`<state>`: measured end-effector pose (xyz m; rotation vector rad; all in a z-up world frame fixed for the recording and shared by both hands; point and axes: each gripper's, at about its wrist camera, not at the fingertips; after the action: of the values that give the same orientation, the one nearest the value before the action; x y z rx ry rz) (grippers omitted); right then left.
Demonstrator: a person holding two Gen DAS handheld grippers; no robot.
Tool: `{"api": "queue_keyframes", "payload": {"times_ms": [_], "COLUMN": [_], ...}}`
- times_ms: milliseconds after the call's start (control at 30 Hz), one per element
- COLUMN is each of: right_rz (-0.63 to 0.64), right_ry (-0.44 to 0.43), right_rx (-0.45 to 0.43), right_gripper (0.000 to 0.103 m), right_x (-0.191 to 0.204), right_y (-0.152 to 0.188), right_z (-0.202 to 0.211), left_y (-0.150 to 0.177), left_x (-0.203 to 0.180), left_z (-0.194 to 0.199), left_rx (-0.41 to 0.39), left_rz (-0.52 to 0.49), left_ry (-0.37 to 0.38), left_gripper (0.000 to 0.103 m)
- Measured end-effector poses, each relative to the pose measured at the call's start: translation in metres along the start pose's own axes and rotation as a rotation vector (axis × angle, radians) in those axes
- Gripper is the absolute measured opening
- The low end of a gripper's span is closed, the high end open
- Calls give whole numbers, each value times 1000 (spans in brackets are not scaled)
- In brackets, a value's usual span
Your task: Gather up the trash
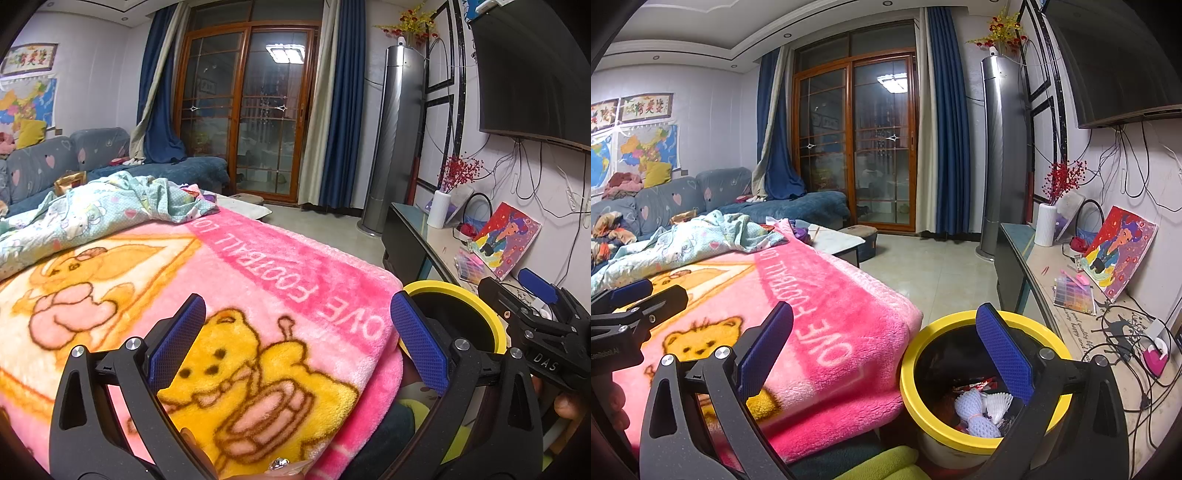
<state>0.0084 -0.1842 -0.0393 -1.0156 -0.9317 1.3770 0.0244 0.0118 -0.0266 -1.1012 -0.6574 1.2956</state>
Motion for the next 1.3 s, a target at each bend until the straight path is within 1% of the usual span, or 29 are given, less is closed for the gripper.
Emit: {"api": "queue_keyframes", "payload": {"times_ms": [733,867,967,1033,1100,1133,1200,1233,1267,1300], "right_rz": [-3,-3,8,13,36,41,72,97,117,137], "right_ry": [7,8,-17,-60,-103,-129,-222,-297,-352,-414], "right_rx": [3,-6,-22,-13,-10,-14,-15,-8,1,16], "right_gripper": [96,96,96,96,96,96,96,96,96,96], "right_x": [-1,-1,3,10,27,34,65,90,108,131], "right_y": [-1,-2,-8,-14,-22,-26,-34,-37,-39,-40], "right_z": [0,1,3,2,4,5,8,10,11,13], "left_y": [0,2,1,-1,-3,-4,-3,-3,-2,0], "left_x": [0,1,5,13,23,35,58,78,94,118], "left_z": [-1,-2,-1,1,6,13,29,43,54,73], "left_rx": [5,14,19,20,20,16,12,12,9,-2], "left_rz": [-1,-10,-4,20,50,73,114,149,175,210], "left_ry": [0,-25,-46,-51,-59,-74,-119,-154,-189,-257], "left_gripper": [92,92,92,92,92,92,92,92,92,92]}}
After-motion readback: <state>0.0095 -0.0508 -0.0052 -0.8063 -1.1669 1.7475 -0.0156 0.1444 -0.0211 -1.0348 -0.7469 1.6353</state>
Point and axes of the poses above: each gripper's, at about its wrist camera, not at the fingertips, and z roughly against the way its jaws point, x to its left, y to its underside, and after that the axes turned 11 degrees about y, right-handed
